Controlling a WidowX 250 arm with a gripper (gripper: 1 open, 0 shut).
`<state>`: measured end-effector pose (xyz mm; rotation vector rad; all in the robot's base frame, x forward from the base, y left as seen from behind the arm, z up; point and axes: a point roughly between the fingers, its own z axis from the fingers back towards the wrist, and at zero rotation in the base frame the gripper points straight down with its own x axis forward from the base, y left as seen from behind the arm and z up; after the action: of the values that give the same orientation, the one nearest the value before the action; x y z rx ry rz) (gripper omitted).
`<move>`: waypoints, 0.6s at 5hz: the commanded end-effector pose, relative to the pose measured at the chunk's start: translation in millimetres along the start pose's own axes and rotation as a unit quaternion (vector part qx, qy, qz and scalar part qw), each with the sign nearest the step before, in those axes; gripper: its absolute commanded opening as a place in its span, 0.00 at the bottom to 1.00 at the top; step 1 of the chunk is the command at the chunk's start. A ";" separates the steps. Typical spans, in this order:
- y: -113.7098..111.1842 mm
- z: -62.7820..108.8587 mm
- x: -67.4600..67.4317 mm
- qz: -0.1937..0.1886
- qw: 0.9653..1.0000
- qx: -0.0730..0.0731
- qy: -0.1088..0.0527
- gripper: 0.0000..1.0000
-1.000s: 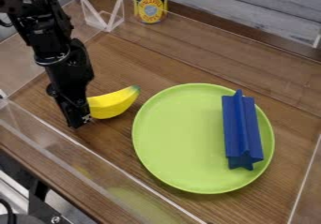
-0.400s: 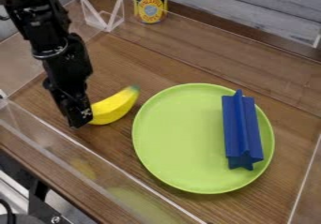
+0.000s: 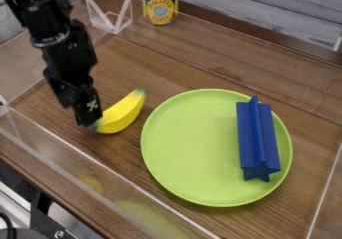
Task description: Remove the banana from inside the green plate and put it on the table
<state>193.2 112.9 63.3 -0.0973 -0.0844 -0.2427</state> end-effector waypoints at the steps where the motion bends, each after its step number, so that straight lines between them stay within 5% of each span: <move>1: 5.4 27.6 13.3 0.017 1.000 0.015 -0.021 1.00; 3: -0.6 61.0 33.4 0.051 0.998 0.008 -0.037 1.00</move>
<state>214.4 109.1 111.5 -0.1269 -0.1037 -0.1249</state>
